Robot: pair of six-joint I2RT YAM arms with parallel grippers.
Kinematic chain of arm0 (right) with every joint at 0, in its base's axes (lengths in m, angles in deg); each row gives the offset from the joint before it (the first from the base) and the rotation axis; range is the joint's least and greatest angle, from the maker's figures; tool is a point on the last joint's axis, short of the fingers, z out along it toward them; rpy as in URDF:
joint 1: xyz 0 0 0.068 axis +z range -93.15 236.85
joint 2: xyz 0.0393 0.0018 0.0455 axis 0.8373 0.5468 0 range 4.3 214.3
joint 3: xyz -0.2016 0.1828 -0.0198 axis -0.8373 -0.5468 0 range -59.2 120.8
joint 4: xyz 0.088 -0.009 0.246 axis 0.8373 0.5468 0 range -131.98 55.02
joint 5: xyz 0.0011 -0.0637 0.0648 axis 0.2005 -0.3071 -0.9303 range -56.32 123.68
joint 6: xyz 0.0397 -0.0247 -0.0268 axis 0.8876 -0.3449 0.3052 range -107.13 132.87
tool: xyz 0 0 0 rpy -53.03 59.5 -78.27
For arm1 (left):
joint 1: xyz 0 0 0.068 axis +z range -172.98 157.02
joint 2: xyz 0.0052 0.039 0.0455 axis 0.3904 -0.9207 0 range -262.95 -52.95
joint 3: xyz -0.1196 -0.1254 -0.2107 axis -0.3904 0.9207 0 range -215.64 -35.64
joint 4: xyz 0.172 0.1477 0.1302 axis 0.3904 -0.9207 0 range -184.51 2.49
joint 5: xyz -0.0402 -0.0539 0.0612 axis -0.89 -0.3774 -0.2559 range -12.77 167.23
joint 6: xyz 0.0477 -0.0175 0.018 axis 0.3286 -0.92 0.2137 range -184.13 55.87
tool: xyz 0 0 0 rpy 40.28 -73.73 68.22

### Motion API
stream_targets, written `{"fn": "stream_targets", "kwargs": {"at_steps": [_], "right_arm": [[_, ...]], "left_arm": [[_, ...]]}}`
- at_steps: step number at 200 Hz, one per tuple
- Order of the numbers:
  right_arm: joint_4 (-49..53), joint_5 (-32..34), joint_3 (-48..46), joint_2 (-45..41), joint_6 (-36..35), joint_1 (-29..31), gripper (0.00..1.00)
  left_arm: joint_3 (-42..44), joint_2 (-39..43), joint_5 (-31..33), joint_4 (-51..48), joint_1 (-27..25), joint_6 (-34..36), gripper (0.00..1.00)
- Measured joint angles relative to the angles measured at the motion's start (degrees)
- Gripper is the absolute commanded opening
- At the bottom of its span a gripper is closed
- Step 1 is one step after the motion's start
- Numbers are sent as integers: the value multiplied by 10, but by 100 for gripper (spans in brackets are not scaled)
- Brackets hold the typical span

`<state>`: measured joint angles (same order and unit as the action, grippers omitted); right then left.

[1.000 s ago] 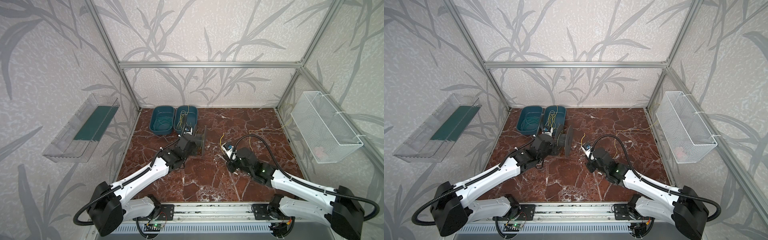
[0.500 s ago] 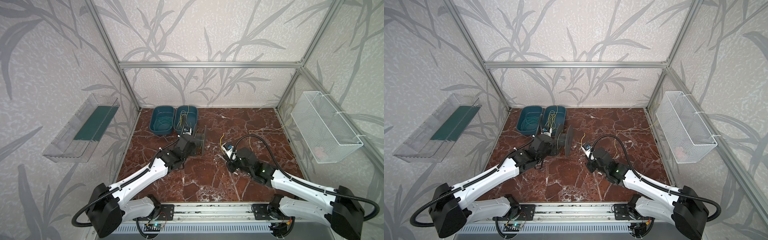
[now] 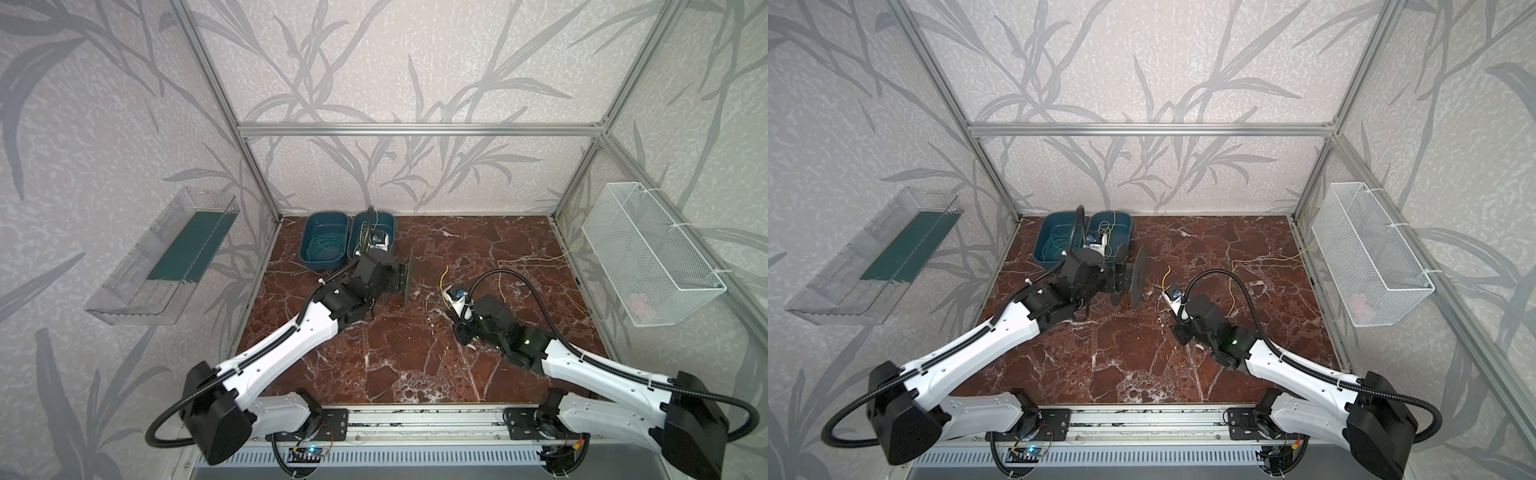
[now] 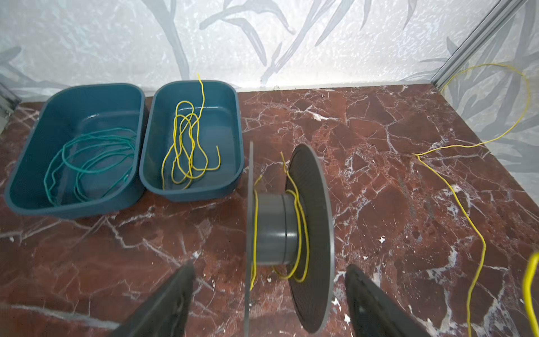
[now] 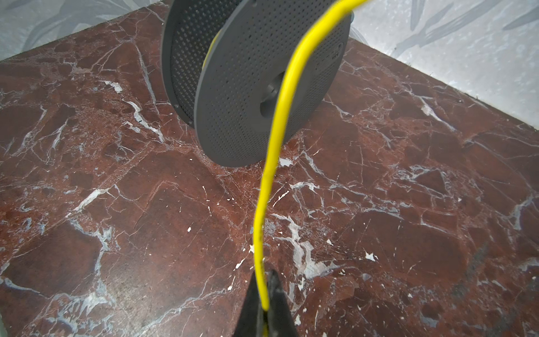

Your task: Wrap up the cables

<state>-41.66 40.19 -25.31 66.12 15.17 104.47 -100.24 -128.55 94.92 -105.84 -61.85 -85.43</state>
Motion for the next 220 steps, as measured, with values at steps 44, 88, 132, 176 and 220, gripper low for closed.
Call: {"fn": "stream_targets", "kwargs": {"at_steps": [44, 88, 132, 176, 220], "right_arm": [[0, 16, 0, -11, 0, 0, 0], [-1, 25, 0, -22, 0, 0, 0], [-1, 25, 0, -22, 0, 0, 0], [-1, 24, 0, -22, 0, 0, 0], [-1, 10, 0, -22, 0, -1, 0]], "left_arm": [[-119, -210, -28, -5, 83, 23, 37], [-96, -212, -53, -1, 82, 44, 12], [-54, -159, -66, -11, 76, 48, 0], [-17, -84, -80, -31, 54, 35, 0], [64, 23, -34, -54, 42, -3, 0]]}}
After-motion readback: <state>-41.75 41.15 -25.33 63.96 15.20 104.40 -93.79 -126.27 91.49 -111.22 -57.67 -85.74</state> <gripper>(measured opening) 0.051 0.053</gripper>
